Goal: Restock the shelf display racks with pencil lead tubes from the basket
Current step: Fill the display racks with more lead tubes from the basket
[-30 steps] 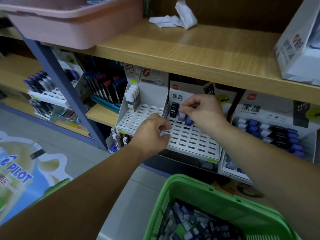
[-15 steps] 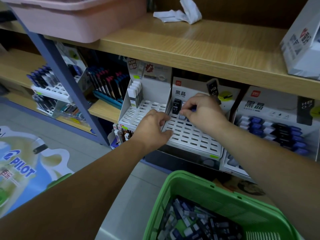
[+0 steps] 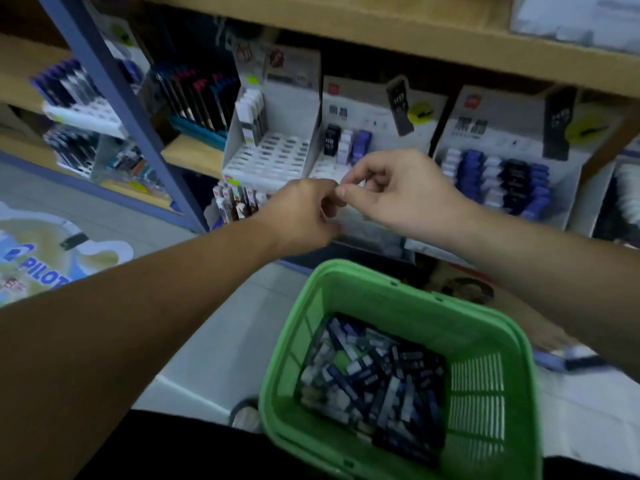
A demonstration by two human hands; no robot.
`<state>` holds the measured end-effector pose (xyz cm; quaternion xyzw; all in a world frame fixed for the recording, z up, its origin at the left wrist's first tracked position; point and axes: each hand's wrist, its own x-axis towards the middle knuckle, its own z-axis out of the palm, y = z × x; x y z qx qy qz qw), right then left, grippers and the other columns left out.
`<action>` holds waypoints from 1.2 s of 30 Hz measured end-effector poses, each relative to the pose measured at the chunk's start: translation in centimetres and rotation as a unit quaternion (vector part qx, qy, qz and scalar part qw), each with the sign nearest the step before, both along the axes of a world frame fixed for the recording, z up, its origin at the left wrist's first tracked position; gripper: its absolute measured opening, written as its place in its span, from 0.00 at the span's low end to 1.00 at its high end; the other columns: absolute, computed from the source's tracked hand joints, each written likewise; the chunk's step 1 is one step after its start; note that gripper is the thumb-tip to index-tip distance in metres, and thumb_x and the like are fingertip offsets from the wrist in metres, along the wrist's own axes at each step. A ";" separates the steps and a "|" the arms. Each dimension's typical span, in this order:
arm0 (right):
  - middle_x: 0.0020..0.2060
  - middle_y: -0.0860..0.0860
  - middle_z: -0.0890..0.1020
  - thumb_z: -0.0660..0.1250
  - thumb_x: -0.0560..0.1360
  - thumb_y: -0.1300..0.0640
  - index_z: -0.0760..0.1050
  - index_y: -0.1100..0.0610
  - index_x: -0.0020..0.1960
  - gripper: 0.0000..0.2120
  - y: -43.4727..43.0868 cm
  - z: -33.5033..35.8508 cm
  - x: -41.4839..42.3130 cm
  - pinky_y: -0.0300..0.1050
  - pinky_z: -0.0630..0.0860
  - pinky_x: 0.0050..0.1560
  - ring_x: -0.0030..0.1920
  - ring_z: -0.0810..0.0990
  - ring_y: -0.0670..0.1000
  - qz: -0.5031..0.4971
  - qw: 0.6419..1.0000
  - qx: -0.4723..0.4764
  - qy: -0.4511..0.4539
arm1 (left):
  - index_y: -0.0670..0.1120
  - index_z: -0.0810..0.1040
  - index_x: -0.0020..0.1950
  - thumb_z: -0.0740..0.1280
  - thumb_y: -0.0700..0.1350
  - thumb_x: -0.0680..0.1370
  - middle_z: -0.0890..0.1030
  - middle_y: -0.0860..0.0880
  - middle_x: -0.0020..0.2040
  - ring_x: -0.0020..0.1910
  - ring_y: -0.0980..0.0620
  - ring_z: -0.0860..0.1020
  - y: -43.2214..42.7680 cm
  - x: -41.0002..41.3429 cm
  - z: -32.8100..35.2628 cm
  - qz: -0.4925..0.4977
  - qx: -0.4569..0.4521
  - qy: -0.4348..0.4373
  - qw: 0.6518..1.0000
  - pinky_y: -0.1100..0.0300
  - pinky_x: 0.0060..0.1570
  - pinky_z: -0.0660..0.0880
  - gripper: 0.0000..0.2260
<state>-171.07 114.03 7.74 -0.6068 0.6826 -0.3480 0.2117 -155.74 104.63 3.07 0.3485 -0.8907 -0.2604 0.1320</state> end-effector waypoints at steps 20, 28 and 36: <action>0.60 0.55 0.79 0.77 0.69 0.35 0.74 0.52 0.66 0.33 22.0 -29.0 -1.0 0.53 0.80 0.60 0.57 0.80 0.57 -0.280 0.840 0.434 -0.167 | 0.48 0.78 0.70 0.75 0.45 0.76 0.81 0.46 0.64 0.55 0.47 0.81 16.0 1.8 -22.5 -0.080 0.196 -0.315 0.925 0.55 0.57 0.79 0.22; 0.72 0.57 0.66 0.86 0.57 0.38 0.54 0.58 0.78 0.62 19.9 -33.1 0.3 0.54 0.70 0.70 0.74 0.66 0.62 -0.445 0.714 0.453 -0.293 | 0.47 0.77 0.69 0.78 0.42 0.73 0.80 0.47 0.59 0.46 0.50 0.80 16.4 2.6 -25.6 -0.042 0.262 -0.273 0.925 0.58 0.48 0.78 0.25; 0.69 0.58 0.71 0.86 0.55 0.37 0.54 0.50 0.72 0.59 18.3 -34.1 0.6 0.60 0.79 0.61 0.64 0.76 0.62 -0.441 0.752 0.452 -0.190 | 0.46 0.77 0.69 0.77 0.40 0.72 0.76 0.42 0.67 0.59 0.43 0.79 15.0 3.2 -25.9 -0.045 0.247 -0.289 0.924 0.50 0.59 0.79 0.26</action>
